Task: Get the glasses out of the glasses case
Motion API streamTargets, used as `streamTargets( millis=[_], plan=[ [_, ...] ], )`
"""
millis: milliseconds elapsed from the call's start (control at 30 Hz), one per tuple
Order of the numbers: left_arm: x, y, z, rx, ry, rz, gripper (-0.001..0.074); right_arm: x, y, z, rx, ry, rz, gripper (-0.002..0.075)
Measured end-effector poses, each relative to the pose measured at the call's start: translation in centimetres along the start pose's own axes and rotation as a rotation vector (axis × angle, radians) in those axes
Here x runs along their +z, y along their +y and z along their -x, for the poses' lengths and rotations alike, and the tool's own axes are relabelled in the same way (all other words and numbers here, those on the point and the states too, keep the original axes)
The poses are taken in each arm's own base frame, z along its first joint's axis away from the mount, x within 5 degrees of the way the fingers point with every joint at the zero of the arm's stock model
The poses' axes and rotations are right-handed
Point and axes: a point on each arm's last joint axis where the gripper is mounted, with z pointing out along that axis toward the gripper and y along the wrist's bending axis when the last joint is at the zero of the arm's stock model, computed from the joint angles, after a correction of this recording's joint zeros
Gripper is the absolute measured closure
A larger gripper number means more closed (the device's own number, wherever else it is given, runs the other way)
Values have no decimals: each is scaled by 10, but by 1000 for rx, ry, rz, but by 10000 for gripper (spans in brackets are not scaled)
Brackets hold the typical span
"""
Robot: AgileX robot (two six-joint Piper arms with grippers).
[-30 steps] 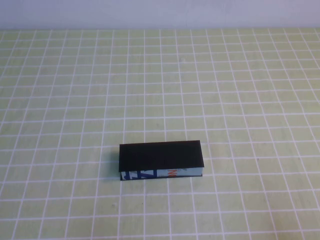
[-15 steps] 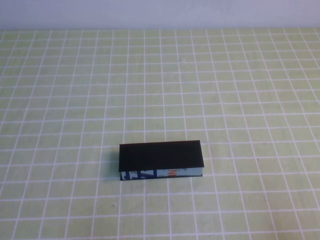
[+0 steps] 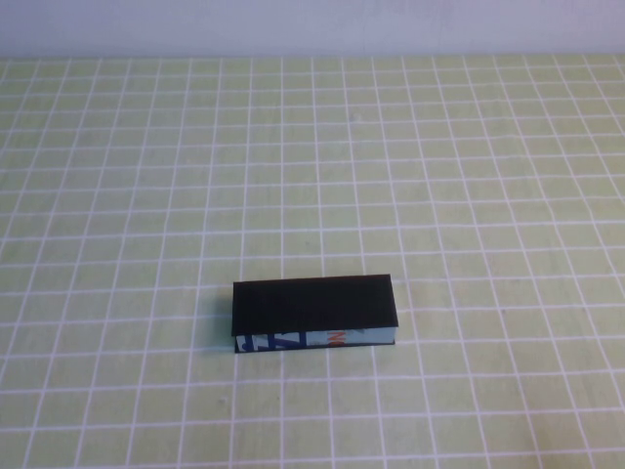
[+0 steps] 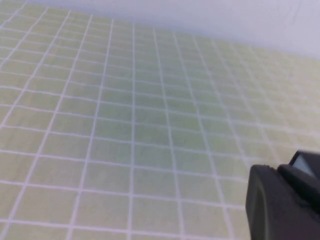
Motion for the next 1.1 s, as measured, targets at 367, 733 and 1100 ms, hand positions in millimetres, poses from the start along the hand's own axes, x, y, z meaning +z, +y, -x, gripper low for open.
streamTargets(
  millis=[367,733,1100],
  plan=[
    [-1,-5,14,-383,-125,-76,739,0,0,0,1,0,0,743],
    [35,-40,91,-198,454,-140,739,0,0,0,4,0,1,743],
    [159,-58,131,-12,675,-350,739,0,0,0,4,0,1,743]
  ],
)
